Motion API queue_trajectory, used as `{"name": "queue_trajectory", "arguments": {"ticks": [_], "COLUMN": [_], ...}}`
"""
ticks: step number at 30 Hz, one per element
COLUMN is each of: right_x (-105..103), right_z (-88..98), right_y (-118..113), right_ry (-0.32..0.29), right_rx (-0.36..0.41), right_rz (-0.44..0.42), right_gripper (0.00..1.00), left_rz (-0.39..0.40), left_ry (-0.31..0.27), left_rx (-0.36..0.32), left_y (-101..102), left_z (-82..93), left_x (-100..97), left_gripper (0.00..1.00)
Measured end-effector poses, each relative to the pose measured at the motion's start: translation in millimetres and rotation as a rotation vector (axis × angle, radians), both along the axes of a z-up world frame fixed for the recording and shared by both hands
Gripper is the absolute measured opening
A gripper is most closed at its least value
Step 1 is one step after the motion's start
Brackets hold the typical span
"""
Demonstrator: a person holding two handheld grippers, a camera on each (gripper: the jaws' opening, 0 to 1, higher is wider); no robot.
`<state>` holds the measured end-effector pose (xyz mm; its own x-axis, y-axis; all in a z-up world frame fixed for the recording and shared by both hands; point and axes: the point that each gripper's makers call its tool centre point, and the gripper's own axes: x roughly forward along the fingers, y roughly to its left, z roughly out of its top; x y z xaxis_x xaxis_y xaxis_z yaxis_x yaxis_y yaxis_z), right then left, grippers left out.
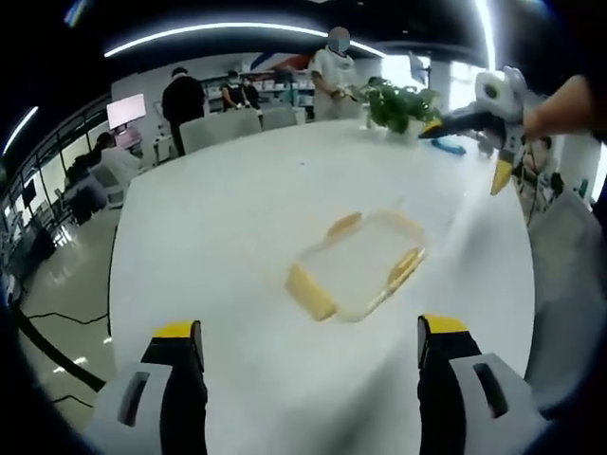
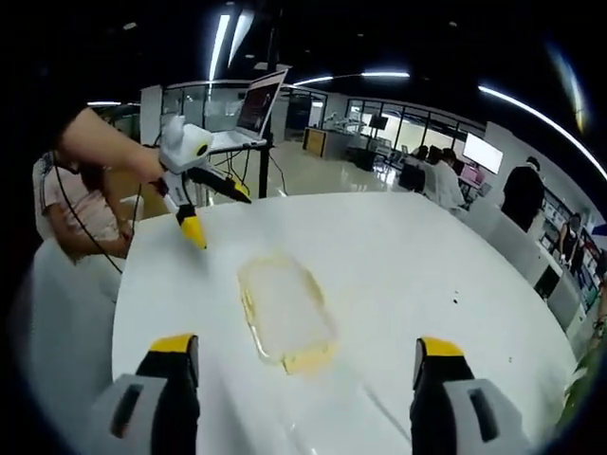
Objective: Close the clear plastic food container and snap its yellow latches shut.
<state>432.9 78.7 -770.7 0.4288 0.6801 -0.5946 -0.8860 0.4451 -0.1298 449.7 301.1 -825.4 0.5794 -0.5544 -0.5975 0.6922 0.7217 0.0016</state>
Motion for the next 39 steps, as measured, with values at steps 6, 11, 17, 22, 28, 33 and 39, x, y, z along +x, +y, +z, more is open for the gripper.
{"name": "queue_trajectory", "arguments": {"ticks": [6, 11, 17, 22, 28, 33, 39], "right_x": [0.1, 1.7, 0.8, 4.3, 1.0, 0.5, 1.8], "right_z": [-6.7, -12.8, -23.2, -20.0, -27.2, -41.4, -56.8], "right_y": [16.3, 25.0, 33.8, 41.9, 48.1, 47.6, 42.7], "right_ry": [0.024, 0.032, 0.06, 0.021, 0.053, 0.076, 0.071], "right_rx": [-0.015, -0.036, -0.081, -0.092, -0.123, -0.176, -0.256], "right_rz": [0.063, 0.088, 0.139, 0.192, 0.241, 0.269, 0.322], "right_gripper": [0.97, 0.98, 0.97, 0.98, 0.96, 0.94, 0.83], "left_rz": [-0.081, -0.111, -0.18, -0.209, -0.301, -0.39, -0.509], "left_ry": [0.014, 0.023, 0.024, 0.041, 0.039, 0.041, 0.046], "left_rx": [0.028, 0.042, 0.081, 0.063, 0.088, 0.14, 0.222], "left_y": [-9.2, -13.8, -18.7, -22.3, -27.3, -30.4, -34.0], "left_z": [-4.5, -8.3, -12.4, -7.1, -8.0, -11.8, -19.7], "left_x": [-1.2, 1.6, 5.2, 9.2, 7.4, 11.4, 11.0], "left_gripper": [0.88, 0.87, 0.81, 0.77, 0.72, 0.66, 0.62]}}
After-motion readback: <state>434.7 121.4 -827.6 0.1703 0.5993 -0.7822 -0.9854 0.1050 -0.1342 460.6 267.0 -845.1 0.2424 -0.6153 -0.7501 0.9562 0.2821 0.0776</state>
